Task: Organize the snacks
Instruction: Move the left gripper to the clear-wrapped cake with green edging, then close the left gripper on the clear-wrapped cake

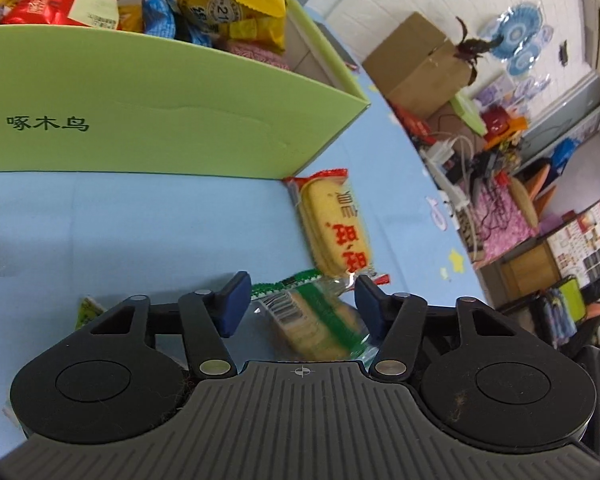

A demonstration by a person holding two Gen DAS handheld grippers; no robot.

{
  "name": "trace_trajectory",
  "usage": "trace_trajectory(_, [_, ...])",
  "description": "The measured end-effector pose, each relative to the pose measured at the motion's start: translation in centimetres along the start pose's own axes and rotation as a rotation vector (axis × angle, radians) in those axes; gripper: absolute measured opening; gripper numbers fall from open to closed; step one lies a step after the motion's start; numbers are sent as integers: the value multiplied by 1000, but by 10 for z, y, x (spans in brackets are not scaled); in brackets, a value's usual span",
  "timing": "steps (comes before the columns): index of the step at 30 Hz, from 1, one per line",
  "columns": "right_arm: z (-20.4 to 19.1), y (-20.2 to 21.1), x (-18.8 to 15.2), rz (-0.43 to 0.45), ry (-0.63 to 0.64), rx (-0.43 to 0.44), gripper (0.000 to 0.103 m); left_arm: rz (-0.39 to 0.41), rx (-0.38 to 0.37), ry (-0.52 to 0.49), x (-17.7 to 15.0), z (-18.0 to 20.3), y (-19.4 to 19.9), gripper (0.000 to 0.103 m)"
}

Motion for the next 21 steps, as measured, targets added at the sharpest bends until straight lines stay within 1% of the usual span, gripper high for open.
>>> trace_trajectory(2, [-3, 1, -2, 0, 6, -17, 80, 4, 26, -14, -3, 1, 1, 30])
trace_trajectory(3, [-5, 3, -3, 2, -2, -16, 80, 3, 41, -18, -5, 1, 2, 23])
trace_trajectory(4, [-7, 5, -4, 3, -7, -17, 78, 2, 52, -21, -7, 2, 2, 21])
trace_trajectory(6, [-11, 11, -7, 6, -18, -12, 75, -1, 58, -27, -15, 2, 6, 21])
trace_trajectory(8, [-16, 19, -13, 7, -28, -1, 75, 0, 59, -27, -26, 3, 12, 21])
trace_trajectory(11, [-27, 33, -25, 12, -48, 11, 76, 8, 61, -43, -51, 6, 23, 21])
trace_trajectory(14, [-39, 50, -40, 22, -66, 30, 79, 19, 49, -50, -74, 9, 36, 21])
trace_trajectory(16, [-46, 57, -48, 28, -67, 25, 82, 28, 42, -41, -83, 9, 41, 22])
trace_trajectory(17, [-47, 59, -50, 29, -66, 12, 86, 32, 39, -33, -85, 9, 44, 23])
trace_trajectory(18, [-49, 61, -52, 30, -63, 2, 88, 40, 37, -24, -87, 9, 48, 27])
trace_trajectory(19, [-49, 64, -53, 34, -64, -13, 91, 53, 37, -20, -88, 9, 53, 38])
trace_trajectory(20, [-49, 68, -54, 43, -68, -27, 93, 70, 42, -20, -89, 10, 60, 46])
trace_trajectory(21, [-48, 71, -55, 53, -77, -37, 94, 90, 51, -21, -91, 10, 67, 63])
Point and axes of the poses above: each gripper's, at about its wrist camera, not at the fingertips, and y roughly against the way its jaws point, z to its right, x to its top, the point moved 6 cm from there along -y, roughly the way its jaws point, and after that the axes turned 6 degrees about -z, right-handed, at the moved point
